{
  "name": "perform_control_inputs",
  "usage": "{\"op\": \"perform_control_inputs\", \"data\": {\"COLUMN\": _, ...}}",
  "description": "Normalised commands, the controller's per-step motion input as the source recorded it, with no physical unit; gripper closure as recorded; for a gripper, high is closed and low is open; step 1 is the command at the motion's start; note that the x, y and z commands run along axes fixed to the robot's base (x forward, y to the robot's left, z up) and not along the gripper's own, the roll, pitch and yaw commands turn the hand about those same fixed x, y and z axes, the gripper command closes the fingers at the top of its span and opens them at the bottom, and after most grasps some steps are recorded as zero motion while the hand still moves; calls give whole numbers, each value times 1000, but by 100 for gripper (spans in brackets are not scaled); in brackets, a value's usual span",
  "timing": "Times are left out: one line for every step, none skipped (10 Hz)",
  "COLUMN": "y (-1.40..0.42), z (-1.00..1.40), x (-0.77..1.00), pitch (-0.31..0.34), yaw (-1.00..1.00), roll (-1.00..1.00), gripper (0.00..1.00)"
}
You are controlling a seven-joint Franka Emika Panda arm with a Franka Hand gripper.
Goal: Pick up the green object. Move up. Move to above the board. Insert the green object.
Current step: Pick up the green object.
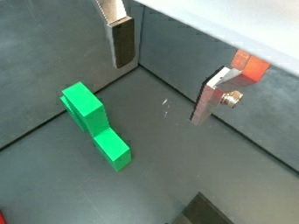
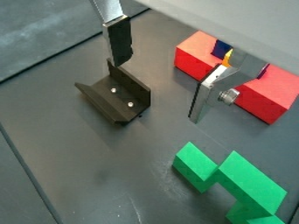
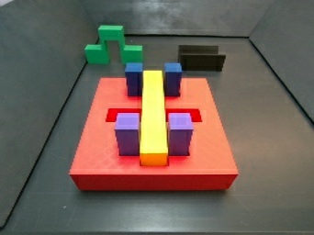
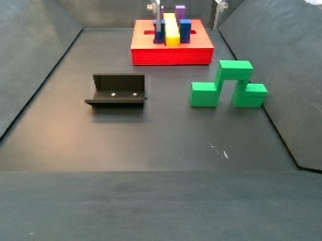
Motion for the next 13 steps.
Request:
{"op": "perform_control_inputs", "data": {"y": -497, "z": -351, "x": -397, "pitch": -144, "yaw": 17, "roll": 9, "gripper": 0}}
{"op": "perform_control_inputs", "data": {"y": -540, "z": -574, "x": -646, "pitch": -191, "yaw": 0, "roll": 84, "gripper": 0}}
{"op": "perform_control_inputs", "data": {"y": -223, "z": -600, "x": -1000, "pitch": -216, "yaw": 0, "roll": 0, "gripper": 0}}
{"op": "perform_control_inputs", "data": {"y": -83, "z": -526, "x": -1000, "pitch": -207, "yaw": 0, "roll": 0, "gripper": 0}}
{"op": "perform_control_inputs", "data": {"y": 0, "z": -374, "x": -1000, "pitch": -199, "yaw": 0, "roll": 0, "gripper": 0}}
{"op": "perform_control_inputs", "data": {"y": 0, "z": -177, "x": -857, "pitch": -163, "yaw": -31, "roll": 0, "gripper": 0}}
{"op": "perform_control_inputs", "data": {"y": 0, "z": -11, "x": -674, "pitch": -96, "yaw": -11, "roll": 0, "gripper": 0}}
{"op": "perform_control_inputs", "data": {"y": 0, "z": 0, "x": -743, "pitch": -84, "yaw": -20, "roll": 7, "gripper": 0}}
{"op": "perform_control_inputs", "data": {"y": 0, "z": -94, "x": -389, "pitch": -86, "yaw": -34, "roll": 0, "gripper": 0}}
{"op": "perform_control_inputs", "data": {"y": 0, "z": -117, "x": -160, "pitch": -59, "yaw": 0, "roll": 1, "gripper": 0}}
{"op": "perform_control_inputs", "data": {"y": 0, "z": -260, "x": -63, "pitch": -19, "yaw": 0, "roll": 60, "gripper": 0}}
{"op": "perform_control_inputs", "data": {"y": -3, "z": -323, "x": -154, "pitch": -11, "yaw": 0, "roll": 120, "gripper": 0}}
{"op": "perform_control_inputs", "data": {"y": 0, "z": -249, "x": -240, "pitch": 0, "yaw": -11, "roll": 117, "gripper": 0}}
